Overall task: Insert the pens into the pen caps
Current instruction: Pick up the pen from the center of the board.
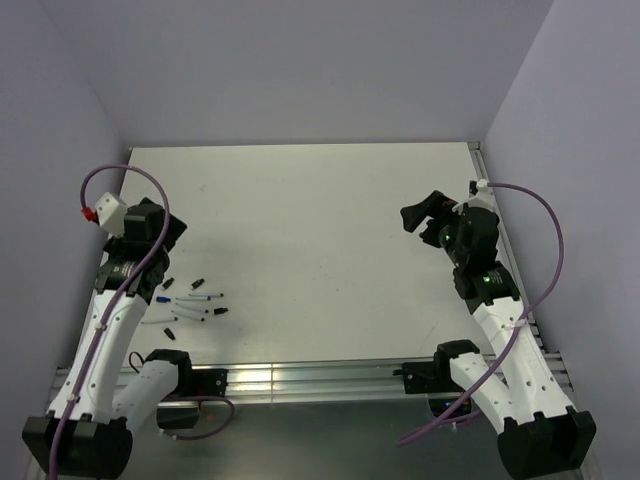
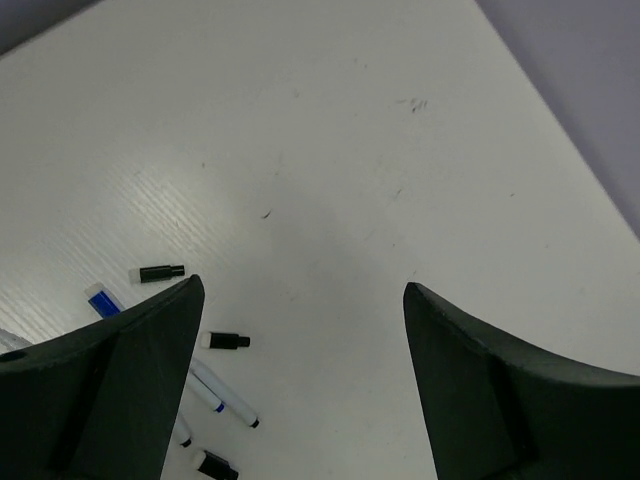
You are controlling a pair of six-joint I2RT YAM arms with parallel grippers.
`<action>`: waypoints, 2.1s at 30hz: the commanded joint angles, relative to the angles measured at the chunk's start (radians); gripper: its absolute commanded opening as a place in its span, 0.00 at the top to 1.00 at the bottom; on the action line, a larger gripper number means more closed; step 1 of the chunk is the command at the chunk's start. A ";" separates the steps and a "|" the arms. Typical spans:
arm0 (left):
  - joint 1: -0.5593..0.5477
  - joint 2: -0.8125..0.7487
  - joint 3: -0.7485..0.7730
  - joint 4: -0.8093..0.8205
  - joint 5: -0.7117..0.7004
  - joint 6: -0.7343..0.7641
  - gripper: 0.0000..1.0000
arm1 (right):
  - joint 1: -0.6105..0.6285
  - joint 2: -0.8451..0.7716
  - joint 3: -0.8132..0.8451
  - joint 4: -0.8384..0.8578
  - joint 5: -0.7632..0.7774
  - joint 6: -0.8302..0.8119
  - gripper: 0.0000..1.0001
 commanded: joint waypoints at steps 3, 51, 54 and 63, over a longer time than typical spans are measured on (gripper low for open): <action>0.004 0.111 -0.059 -0.018 0.116 -0.144 0.21 | -0.003 0.024 -0.006 0.066 -0.058 -0.005 0.13; -0.031 0.501 -0.136 -0.065 0.084 -0.899 0.36 | -0.003 0.059 -0.028 0.102 -0.151 0.024 0.16; -0.031 0.515 -0.131 -0.071 0.085 -0.898 0.36 | -0.003 0.062 -0.028 0.100 -0.154 0.024 0.16; -0.033 0.466 -0.151 -0.070 0.084 -0.846 0.31 | -0.003 0.065 -0.028 0.105 -0.159 0.027 0.17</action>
